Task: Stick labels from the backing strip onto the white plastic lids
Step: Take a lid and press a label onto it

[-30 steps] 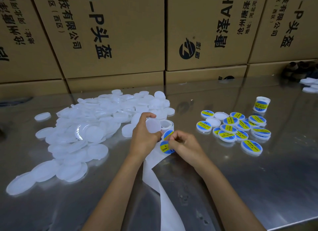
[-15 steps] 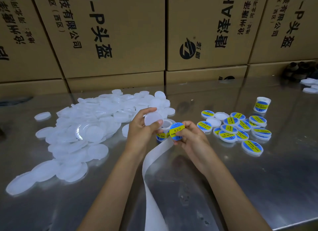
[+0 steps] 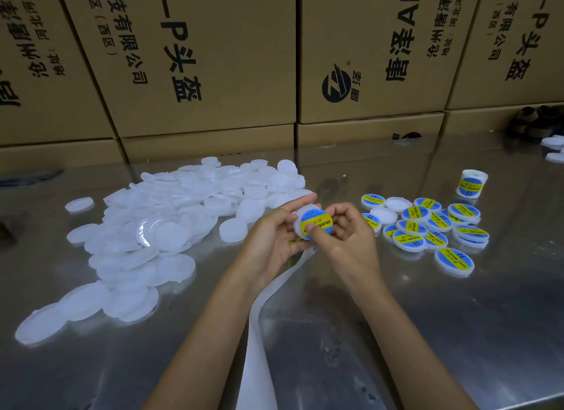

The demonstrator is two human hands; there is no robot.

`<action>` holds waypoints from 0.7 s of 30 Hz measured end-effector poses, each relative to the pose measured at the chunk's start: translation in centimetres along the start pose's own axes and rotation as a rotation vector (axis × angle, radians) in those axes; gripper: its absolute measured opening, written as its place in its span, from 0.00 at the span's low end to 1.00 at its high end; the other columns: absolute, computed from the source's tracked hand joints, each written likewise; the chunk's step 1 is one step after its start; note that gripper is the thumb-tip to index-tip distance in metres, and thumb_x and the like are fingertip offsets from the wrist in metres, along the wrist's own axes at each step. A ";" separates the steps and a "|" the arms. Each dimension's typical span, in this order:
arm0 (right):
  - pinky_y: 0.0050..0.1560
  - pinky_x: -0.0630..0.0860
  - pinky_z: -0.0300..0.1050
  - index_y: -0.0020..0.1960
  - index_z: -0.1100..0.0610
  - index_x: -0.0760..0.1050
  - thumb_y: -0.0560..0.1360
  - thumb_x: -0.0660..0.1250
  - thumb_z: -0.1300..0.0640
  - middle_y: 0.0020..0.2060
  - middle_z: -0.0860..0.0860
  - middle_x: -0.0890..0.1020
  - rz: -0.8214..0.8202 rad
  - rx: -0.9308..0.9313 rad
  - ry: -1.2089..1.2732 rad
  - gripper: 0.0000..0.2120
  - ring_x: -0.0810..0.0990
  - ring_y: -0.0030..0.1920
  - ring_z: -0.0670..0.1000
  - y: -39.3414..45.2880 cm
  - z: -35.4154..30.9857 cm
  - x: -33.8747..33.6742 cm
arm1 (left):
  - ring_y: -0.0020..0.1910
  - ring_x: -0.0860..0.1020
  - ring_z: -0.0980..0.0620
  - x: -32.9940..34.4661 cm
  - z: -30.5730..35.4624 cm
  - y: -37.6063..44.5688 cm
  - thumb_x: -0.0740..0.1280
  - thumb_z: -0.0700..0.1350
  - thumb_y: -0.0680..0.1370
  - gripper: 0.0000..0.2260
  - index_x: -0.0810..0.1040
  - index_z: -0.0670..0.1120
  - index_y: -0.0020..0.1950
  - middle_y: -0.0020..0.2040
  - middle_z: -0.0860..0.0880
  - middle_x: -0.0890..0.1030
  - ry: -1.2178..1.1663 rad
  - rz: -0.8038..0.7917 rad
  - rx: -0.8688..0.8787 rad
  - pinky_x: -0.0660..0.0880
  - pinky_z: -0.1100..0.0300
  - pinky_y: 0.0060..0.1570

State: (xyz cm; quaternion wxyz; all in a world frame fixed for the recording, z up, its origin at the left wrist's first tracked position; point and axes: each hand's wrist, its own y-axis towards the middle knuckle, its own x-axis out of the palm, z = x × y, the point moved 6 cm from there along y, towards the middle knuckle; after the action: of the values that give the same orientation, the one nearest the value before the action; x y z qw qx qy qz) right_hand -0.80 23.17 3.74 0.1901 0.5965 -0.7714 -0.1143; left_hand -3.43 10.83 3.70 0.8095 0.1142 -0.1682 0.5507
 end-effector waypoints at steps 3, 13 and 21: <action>0.39 0.77 0.34 0.44 0.55 0.71 0.71 0.73 0.72 0.34 0.41 0.81 -0.001 -0.025 -0.024 0.15 0.81 0.37 0.42 -0.1 0.0 0.2 | 0.65 0.78 0.37 0.0 -0.1 0.0 0.54 0.36 0.80 0.21 0.79 0.45 0.66 0.63 0.42 0.82 0.012 0.001 0.000 0.77 0.46 0.63; 0.38 0.76 0.32 0.44 0.52 0.72 0.71 0.73 0.71 0.34 0.39 0.82 0.013 -0.046 -0.037 0.16 0.81 0.36 0.40 -0.1 0.3 0.1 | 0.66 0.77 0.37 0.2 0.0 -0.1 0.53 0.36 0.80 0.21 0.81 0.46 0.64 0.63 0.42 0.82 0.072 0.009 0.006 0.74 0.44 0.67; 0.38 0.76 0.35 0.45 0.49 0.72 0.71 0.75 0.65 0.36 0.39 0.81 0.043 -0.058 -0.111 0.15 0.80 0.36 0.42 -0.3 0.5 0.0 | 0.63 0.80 0.41 0.6 0.1 -0.5 0.54 0.36 0.80 0.21 0.80 0.47 0.66 0.63 0.44 0.82 0.138 0.014 0.024 0.78 0.50 0.62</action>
State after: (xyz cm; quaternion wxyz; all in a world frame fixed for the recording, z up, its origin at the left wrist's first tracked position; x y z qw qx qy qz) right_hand -0.75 23.05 3.13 0.1665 0.5670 -0.7896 -0.1652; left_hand -2.76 11.05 4.06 0.8139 0.0844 -0.1064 0.5649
